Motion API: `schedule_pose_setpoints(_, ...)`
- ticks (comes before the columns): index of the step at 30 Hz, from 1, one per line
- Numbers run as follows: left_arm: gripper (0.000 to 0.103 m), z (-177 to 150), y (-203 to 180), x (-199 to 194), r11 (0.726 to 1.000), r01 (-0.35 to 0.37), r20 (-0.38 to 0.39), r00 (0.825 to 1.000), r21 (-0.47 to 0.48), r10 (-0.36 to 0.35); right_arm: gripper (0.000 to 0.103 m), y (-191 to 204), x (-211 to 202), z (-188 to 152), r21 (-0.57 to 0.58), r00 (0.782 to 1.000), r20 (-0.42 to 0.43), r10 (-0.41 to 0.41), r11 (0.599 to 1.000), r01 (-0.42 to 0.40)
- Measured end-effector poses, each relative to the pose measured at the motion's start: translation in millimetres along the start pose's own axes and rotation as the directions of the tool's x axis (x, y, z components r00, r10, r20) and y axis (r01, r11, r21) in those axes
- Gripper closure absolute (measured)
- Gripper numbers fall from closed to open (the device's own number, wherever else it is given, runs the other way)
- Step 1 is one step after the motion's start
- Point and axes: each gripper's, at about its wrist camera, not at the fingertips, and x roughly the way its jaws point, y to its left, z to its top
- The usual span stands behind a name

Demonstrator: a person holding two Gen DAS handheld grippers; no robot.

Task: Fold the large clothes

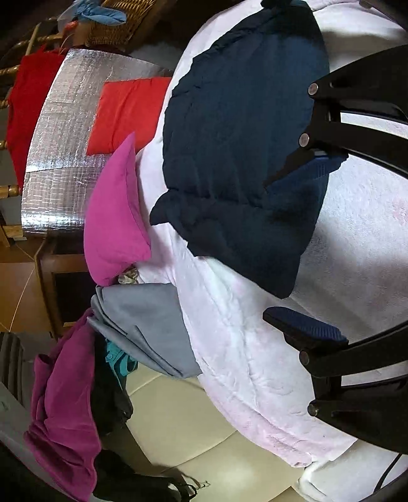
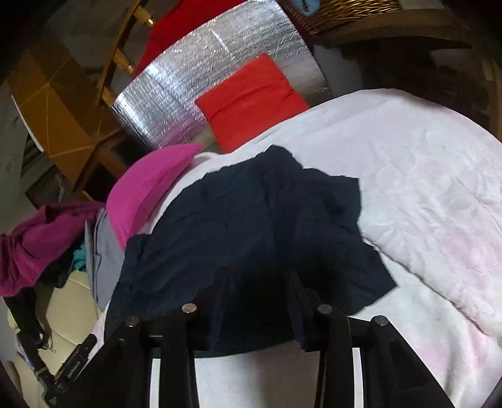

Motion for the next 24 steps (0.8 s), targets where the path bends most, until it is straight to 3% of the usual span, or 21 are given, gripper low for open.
schedule_pose_setpoints(4,0.027,2.1,0.6,3.2,1.000,-0.012,0.002,1.000,-0.007,0.013,0.065,-8.4,22.0,0.2,-0.002,0.997,-0.062,-0.048,0.999,0.048)
schedule_pose_setpoints(7,0.027,2.7,-0.2,4.3,1.000,-0.019,0.006,1.000,-0.004,0.019,0.076,-23.6,42.5,-0.8,0.040,0.988,-0.142,-0.065,0.997,0.071)
schedule_pose_setpoints(13,0.027,3.7,-3.6,4.9,1.000,-0.024,0.021,0.999,0.010,0.024,0.082,-38.9,54.6,-2.2,0.076,0.979,-0.200,-0.030,0.996,0.046)
schedule_pose_setpoints(17,0.027,2.5,-5.1,5.5,0.999,-0.038,0.023,0.999,0.025,0.037,0.081,-29.3,48.6,-6.1,0.025,0.977,-0.202,-0.064,0.997,0.070)
schedule_pose_setpoints(20,0.027,3.5,-5.9,5.8,0.998,-0.047,0.028,0.999,0.029,0.046,0.078,-22.9,34.8,-5.4,0.044,0.983,-0.179,-0.034,0.998,0.043)
schedule_pose_setpoints(24,0.027,6.6,-9.2,12.9,0.997,-0.071,0.028,0.997,0.041,0.070,0.065,-13.6,17.3,0.0,0.043,0.996,-0.092,0.010,0.999,-0.007)
